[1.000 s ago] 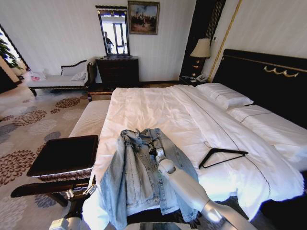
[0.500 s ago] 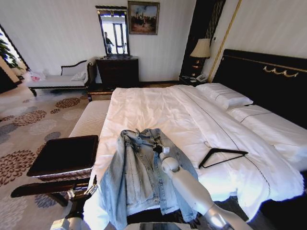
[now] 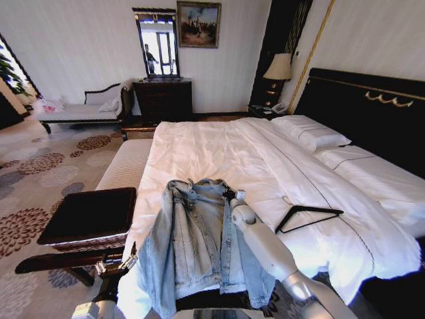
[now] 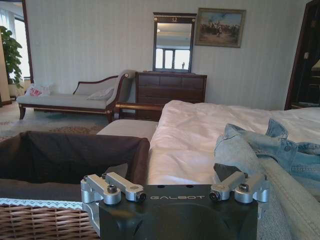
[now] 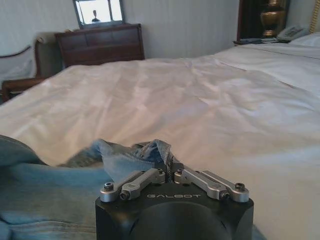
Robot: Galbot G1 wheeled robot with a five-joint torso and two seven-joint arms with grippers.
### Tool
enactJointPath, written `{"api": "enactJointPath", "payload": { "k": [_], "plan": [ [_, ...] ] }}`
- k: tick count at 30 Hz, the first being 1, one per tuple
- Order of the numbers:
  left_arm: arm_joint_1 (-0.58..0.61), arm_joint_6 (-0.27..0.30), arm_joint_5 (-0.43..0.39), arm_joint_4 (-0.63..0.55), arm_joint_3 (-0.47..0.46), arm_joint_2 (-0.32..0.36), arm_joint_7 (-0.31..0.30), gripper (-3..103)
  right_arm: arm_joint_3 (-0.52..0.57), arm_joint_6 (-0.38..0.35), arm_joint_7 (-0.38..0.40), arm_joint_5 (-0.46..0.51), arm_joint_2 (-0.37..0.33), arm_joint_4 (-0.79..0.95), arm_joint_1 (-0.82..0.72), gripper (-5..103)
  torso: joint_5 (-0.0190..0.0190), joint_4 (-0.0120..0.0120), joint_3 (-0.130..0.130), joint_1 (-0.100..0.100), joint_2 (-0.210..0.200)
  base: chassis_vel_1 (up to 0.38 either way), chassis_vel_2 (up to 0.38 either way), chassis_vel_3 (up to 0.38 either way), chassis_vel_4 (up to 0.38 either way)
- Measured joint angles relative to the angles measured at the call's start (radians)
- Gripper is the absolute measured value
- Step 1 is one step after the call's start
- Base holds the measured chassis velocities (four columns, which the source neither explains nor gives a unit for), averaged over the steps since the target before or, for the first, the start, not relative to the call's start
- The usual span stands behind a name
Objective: Pick up the clothes from the bed and hang them on the clothes hanger.
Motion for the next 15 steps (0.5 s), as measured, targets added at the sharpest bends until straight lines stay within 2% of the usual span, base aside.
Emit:
{"api": "enactJointPath", "payload": {
  "k": [3,9,15],
  "plan": [
    [0.001,0.001,0.002,-0.001,0.001,0.000,0.000,100,0.009,-0.008,0.006,-0.012,0.002,-0.019,-0.003,3,0.0000,-0.0001,0.000,0.000,0.000,0.000,0.000,0.000,0.000],
    [0.001,0.004,0.007,-0.005,0.010,0.004,-0.002,94,0.017,-0.032,0.012,-0.030,0.000,-0.054,-0.003,3,-0.0001,0.0000,0.000,0.000,0.000,0.000,0.000,0.000,0.000],
    [-0.001,0.011,0.008,-0.006,0.014,0.013,-0.003,97,0.012,-0.044,0.011,-0.035,-0.013,-0.039,-0.009,3,-0.0001,-0.0001,0.000,0.000,0.000,0.000,0.000,0.000,0.000]
  ]
}}
